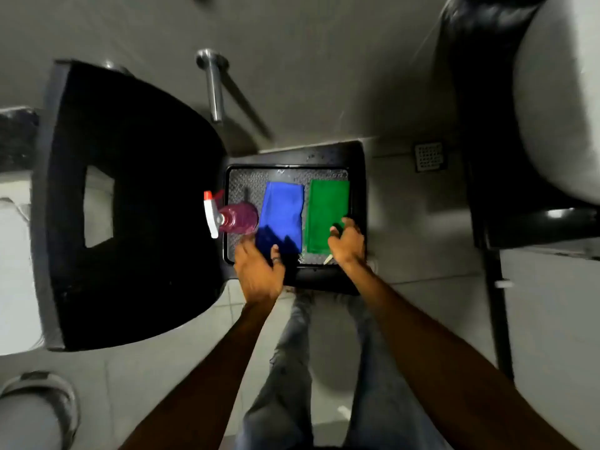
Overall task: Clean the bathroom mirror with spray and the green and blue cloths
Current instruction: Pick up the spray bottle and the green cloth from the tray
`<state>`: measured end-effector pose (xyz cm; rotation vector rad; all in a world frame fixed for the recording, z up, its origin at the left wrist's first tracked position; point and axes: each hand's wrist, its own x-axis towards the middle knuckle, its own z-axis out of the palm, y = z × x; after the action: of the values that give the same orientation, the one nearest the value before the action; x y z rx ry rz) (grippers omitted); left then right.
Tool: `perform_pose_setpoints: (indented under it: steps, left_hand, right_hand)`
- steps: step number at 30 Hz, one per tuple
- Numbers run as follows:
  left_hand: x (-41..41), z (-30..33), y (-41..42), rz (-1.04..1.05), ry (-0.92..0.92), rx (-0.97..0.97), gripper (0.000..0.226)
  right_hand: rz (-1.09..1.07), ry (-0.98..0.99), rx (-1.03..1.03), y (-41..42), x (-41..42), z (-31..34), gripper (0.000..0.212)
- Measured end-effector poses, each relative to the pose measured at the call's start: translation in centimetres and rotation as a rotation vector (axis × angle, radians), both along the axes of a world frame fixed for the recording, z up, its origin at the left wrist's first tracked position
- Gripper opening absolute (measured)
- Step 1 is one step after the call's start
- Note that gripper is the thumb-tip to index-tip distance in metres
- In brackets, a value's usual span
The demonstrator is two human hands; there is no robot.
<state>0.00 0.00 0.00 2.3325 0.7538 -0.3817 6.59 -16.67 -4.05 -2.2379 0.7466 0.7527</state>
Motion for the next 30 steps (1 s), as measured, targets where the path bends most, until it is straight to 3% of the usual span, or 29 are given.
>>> perform_pose_setpoints:
  steps: [2, 4, 7, 10, 12, 13, 15, 17, 22, 26, 30]
  left_hand:
    - [0.7, -1.8, 1.9, 0.299, -0.143, -0.001, 0.061]
    - [1.9, -2.7, 4.3, 0.434, -0.230, -0.039, 0.072]
    - [4.2, -4.5, 7.7, 0.367, -0.347, -0.241, 0.083]
    - [6.4, -7.0, 10.8, 0.187, -0.399, -0.327, 0.089]
    - [7.8, -8.3, 11.7, 0.029, -0.436, -0.340, 0.078]
    - [8.6, -8.5, 11.8, -0.018, -0.441, -0.356, 0.073]
    - [10.0, -8.0, 11.3, -0.047, -0.429, -0.349, 0.077]
    - [10.7, -7.0, 10.8, -0.064, -0.408, -0.354, 0.083]
    - [11.7, -0.8, 8.0, -0.017, -0.430, -0.441, 0.068]
    - [13.0, 9.0, 5.2, -0.041, -0.504, -0.515, 0.066]
    - [15.8, 21.5, 2.9, -0.252, -0.714, -0.602, 0.076]
  right_hand:
    - [-0.134, 0.017, -0.074, 0.9, 0.8, -2.2, 0.048]
    - [-0.245, 0.022, -0.140, 1.5, 1.4, -4.0, 0.054]
    - [-0.346, -0.002, -0.131, 1.6, 2.6, -6.6, 0.053]
    - [-0.305, -0.034, -0.040, 1.1, 3.8, -8.1, 0.041]
    - [-0.301, -0.093, 0.161, 1.1, 4.1, -8.4, 0.031]
    - [-0.371, -0.101, 0.358, 1.1, 4.2, -8.2, 0.029]
    - [-0.513, -0.063, 0.737, 1.1, 4.6, -7.4, 0.036]
    - [-0.578, -0.003, 0.923, 1.3, 5.0, -5.9, 0.043]
    - [-0.591, 0.039, 1.236, 0.1, 6.1, 2.2, 0.049]
    - [-0.501, -0.031, 1.424, -0.9, 8.6, 12.9, 0.060]
    - [-0.447, -0.128, 1.586, -2.6, 12.1, 25.5, 0.063]
